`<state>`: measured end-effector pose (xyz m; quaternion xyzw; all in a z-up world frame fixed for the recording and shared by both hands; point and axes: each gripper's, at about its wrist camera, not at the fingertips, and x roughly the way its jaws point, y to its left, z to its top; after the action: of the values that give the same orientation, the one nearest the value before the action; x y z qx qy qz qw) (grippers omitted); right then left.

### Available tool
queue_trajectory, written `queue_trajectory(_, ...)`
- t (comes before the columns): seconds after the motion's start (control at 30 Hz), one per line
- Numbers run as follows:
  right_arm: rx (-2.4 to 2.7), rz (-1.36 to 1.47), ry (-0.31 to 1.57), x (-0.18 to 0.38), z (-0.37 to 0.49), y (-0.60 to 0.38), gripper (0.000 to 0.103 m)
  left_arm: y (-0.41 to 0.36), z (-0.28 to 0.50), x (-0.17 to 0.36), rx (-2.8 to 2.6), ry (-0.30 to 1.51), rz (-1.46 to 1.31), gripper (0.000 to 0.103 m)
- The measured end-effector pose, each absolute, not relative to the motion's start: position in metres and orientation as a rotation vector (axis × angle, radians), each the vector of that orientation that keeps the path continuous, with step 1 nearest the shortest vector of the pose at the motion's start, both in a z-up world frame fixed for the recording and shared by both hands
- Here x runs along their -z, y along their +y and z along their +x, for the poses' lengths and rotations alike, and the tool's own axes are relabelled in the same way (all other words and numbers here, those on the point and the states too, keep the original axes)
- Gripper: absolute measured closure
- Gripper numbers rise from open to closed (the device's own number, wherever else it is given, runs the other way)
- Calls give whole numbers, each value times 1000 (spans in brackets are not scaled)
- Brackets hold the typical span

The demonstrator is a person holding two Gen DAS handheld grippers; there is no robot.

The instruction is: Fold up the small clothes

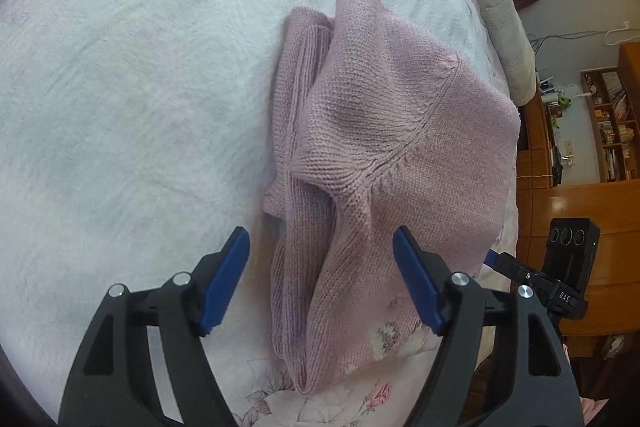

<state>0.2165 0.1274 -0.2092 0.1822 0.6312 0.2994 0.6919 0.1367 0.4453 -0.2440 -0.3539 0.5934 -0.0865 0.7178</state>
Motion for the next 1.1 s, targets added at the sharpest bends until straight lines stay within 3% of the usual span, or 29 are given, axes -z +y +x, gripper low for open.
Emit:
queue_trajectory(0.23,-726,421,1442,221,232,141,30,434,154,280,288,1329,-873,29)
queue_trajectory(0.33,-734,445,1468,235,240,147,24,425,161,282,349,1313,-896,16)
queue_trajectory(0.47,-764,508,1526,263,248,160,15,406,164,288,448,1301,-920,16)
queue_trajectory(0.5,-765,508,1539,270,249,164,15,402,164,289,462,1299,-911,18)
queue_trajectory(0.53,-771,521,1546,275,250,168,15,398,163,290,475,1294,-903,28)
queue_trajectory(0.57,-782,543,1549,279,251,171,20,394,162,291,484,1289,-899,33)
queue_trajectory(0.63,-779,549,1541,280,251,173,25,394,160,292,507,1262,-942,61)
queue_trajectory(0.7,-790,575,1528,275,250,168,39,397,155,290,534,1218,-985,72)
queue_trajectory(0.8,-822,617,1472,258,247,155,48,389,151,275,576,1171,-990,74)
queue_trajectory(1.1,-839,633,1298,181,232,63,50,303,147,203,727,1054,-941,75)
